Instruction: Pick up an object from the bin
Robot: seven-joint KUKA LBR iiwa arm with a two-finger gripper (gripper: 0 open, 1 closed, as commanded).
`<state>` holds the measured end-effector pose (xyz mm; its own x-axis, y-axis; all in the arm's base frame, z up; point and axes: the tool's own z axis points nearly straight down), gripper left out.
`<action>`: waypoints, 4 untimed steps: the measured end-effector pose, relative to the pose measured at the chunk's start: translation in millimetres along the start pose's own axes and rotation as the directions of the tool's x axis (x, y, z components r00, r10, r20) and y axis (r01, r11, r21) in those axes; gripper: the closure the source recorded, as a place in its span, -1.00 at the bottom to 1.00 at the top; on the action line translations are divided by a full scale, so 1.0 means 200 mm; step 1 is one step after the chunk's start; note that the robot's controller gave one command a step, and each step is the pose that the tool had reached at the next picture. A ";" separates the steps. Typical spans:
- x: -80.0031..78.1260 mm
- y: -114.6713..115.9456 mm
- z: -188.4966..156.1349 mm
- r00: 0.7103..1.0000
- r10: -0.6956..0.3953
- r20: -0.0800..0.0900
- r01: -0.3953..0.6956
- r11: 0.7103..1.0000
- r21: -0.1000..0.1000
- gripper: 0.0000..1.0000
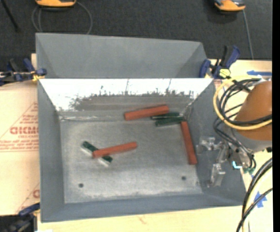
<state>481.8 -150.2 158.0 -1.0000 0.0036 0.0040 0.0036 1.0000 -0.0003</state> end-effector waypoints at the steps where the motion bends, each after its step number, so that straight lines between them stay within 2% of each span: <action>1: -0.38 0.09 0.42 0.994 0.107 0.008 -0.107 0.994 -0.002 -1.00; 2: -0.46 0.62 0.26 0.999 -0.038 0.012 0.038 0.999 -0.002 -1.00; 3: -0.51 0.98 0.44 0.996 -0.092 0.007 0.092 0.996 -0.003 -1.00; 4: -0.52 0.96 0.43 0.996 -0.091 0.009 0.091 0.996 0.001 1.00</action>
Offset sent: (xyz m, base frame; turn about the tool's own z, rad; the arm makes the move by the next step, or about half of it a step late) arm 0.0739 0.0158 -0.0806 0.1105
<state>585.4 40.5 70.8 -0.9962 -0.0872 -0.0048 -0.0872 0.9962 -0.0009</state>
